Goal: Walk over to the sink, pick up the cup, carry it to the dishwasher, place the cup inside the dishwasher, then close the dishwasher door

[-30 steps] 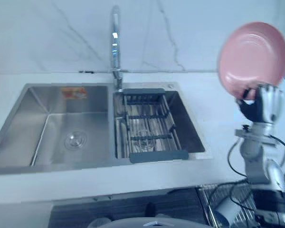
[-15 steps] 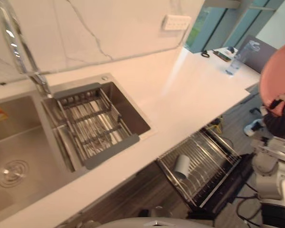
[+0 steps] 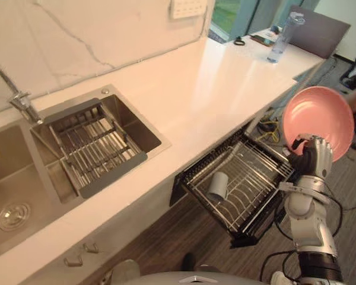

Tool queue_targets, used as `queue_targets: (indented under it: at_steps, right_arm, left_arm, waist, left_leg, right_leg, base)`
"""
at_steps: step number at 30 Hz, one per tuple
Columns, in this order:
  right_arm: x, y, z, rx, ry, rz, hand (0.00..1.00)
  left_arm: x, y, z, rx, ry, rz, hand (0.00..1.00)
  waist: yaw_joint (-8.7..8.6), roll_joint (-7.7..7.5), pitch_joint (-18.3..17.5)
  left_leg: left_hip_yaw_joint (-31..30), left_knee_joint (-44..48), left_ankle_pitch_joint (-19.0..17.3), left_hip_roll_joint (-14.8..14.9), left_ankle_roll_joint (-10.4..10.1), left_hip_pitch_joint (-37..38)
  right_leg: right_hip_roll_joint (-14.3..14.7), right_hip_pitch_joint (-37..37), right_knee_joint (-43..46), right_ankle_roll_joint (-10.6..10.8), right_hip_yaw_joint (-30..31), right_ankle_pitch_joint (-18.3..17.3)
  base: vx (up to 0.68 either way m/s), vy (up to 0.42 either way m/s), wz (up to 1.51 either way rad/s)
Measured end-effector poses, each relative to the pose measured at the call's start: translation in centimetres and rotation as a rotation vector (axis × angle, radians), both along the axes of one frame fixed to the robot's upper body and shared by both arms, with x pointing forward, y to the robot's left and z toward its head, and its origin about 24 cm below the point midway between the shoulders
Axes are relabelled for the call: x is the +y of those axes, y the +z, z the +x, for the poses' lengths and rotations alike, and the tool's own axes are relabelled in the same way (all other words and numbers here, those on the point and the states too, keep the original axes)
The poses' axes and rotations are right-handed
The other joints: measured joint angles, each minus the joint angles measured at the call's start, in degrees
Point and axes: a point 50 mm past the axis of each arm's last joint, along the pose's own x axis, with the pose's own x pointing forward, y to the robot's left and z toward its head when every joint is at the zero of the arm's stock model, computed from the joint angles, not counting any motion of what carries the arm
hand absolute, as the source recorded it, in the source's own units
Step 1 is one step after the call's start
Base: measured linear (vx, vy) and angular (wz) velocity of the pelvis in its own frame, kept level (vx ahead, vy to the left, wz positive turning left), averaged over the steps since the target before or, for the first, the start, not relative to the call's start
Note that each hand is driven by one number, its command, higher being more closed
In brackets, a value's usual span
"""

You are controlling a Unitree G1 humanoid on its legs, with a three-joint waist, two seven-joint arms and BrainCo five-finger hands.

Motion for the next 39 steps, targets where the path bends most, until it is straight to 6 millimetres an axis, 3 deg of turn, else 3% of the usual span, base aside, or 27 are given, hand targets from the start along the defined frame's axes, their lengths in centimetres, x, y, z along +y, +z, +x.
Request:
queue_targets:
  at_steps: [2, 6, 11, 16, 28, 35, 39]
  right_arm:
    - [-0.1, -2.0, 0.0, 0.089, -0.020, 0.044, 1.00]
    - [-0.3, -4.3, -0.1, 0.176, -0.054, 0.102, 1.00]
    - [0.5, -5.8, 0.6, 0.270, -0.037, 0.123, 1.00]
    - [0.1, -7.6, 1.1, 0.362, -0.082, 0.153, 1.00]
    - [-1.2, -7.0, 4.5, 0.371, -0.175, 0.315, 1.00]
    - [-3.1, -3.3, 7.2, 0.260, -0.217, 0.403, 1.00]
    - [-4.0, -3.3, 7.6, 0.257, -0.274, 0.484, 1.00]
  left_arm:
    - [-0.4, -0.1, -0.9, 0.020, 0.031, -0.008, 0.00]
    - [-0.5, -0.1, -0.7, 0.016, 0.016, -0.008, 0.00]
    - [-1.3, -0.2, -0.3, -0.006, 0.002, -0.034, 0.00]
    - [-1.6, -0.2, 0.4, -0.037, -0.015, -0.054, 0.00]
    - [-1.9, 0.0, 2.4, -0.126, -0.043, -0.083, 0.00]
    - [-2.1, 0.3, 4.1, -0.192, -0.076, -0.084, 0.00]
    - [-2.8, 0.4, 5.0, -0.215, -0.102, -0.108, 0.00]
  waist:
    - [0.06, 0.57, 0.63]
    - [-0.19, 1.09, 2.25]
    - [0.15, 3.49, 4.13]
    - [0.98, 4.54, 6.33]
    - [1.75, 5.04, 14.36]
    - [2.78, 6.53, 19.05]
    - [3.27, 7.28, 19.57]
  left_leg:
    - [-0.63, -0.35, -1.74, -1.13, -0.97, 0.63]
    - [-0.38, -0.22, -2.25, -2.69, -0.38, 0.54]
    - [-1.54, 0.41, -2.12, -3.80, 0.23, 0.77]
    - [-3.66, -0.61, -1.71, -5.27, 0.77, 0.88]
    - [-7.05, -3.65, 2.02, -9.25, 2.73, -3.66]
    - [-8.58, -4.44, 4.19, -11.31, 3.55, -8.33]
    - [-8.74, -4.44, 4.92, -12.21, 4.06, -10.51]
  right_leg:
    - [-0.25, -0.45, -0.50, 0.52, 2.08, 0.92]
    - [-1.56, 0.17, -2.92, 1.09, 2.48, 3.08]
    - [-2.41, 0.93, -3.48, 1.97, 1.58, 3.99]
    - [-3.37, 1.48, -3.50, 2.59, 0.12, 3.71]
    - [-7.11, -2.42, -3.51, 4.06, -3.43, 4.72]
    - [-8.66, -6.68, -3.10, 4.62, -4.00, 6.61]
    - [-9.45, -8.61, -3.08, 4.89, -4.09, 7.32]
  base:
    - [0.04, 0.090, -0.58]
    - [0.00, 0.076, -0.16]
    - [0.06, 0.050, 0.07]
    - [0.03, 0.026, 0.17]
    - [-0.03, 0.031, 0.17]
    - [-0.03, 0.032, 0.11]
    - [-0.04, 0.037, 0.06]
